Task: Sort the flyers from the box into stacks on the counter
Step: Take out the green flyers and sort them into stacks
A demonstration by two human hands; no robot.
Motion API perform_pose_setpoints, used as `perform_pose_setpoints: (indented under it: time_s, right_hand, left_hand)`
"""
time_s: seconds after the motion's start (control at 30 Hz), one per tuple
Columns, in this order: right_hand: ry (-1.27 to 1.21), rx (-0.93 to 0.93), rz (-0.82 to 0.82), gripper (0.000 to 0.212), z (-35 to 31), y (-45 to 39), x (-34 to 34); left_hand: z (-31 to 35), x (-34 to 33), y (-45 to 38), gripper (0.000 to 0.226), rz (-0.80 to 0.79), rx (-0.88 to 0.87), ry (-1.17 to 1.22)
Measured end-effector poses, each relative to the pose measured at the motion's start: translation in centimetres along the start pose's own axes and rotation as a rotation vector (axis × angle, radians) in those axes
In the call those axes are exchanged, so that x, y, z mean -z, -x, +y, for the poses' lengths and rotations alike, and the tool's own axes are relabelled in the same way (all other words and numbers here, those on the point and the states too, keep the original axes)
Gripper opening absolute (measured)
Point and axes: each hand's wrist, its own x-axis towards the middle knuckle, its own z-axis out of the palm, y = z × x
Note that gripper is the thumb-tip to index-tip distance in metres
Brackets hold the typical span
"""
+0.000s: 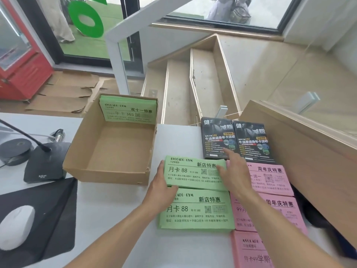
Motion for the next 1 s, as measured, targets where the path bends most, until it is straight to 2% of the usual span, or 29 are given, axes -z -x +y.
perform_pose_setpoints:
  time_s: [0.2,0.37,0.5,0.57,0.67,0.8,0.9,1.0]
  right_hand:
    - [-0.118,-0.04,-0.094,0.07,-0.8,1.0,-1.6]
    - [-0.042,0.02,-0.02,0.068,-1.0,1.7,-1.6]
    - [0.062,0.164,0.049,0.059,-2.1,2.9,-1.4]
    - [0.054,0.182,-0.004,0.059,-2.7,3.7,-1.6]
    - [0.103,0.207,-0.077,0.056,-2.8,4.4,-1.9]
    - [0.099,0.217,-0.073,0.052,-2.8,4.6,-1.5]
    - [0.189,0.25,-0.151,0.041,-2.7,4.8,-1.6]
    - [0.21,0.242,-0.158,0.041,-3.4,4.7,-1.4]
  left_hand:
    - [0.4,-0.3,0.4,0.093,0.007,0.009,0.042]
    - [0.0,-0.7,0.4,0.092,0.005,-0.023,0.03]
    - [-0.6,-1.0,0.8,0.088,0.13,-0.197,-0.202]
    - [-0.6,-1.2,1.0,0.082,0.15,-0.315,-0.29]
    - [-0.8,-1.1,1.1,0.076,0.116,-0.344,-0.395]
    - [-1.3,-0.9,1.0,0.073,0.098,-0.384,-0.412]
    - [-1.8,-0.7,1.1,0.07,0.096,-0.434,-0.398]
    - [-1.7,-0.2,2.1,0.064,0.144,-0.514,-0.291]
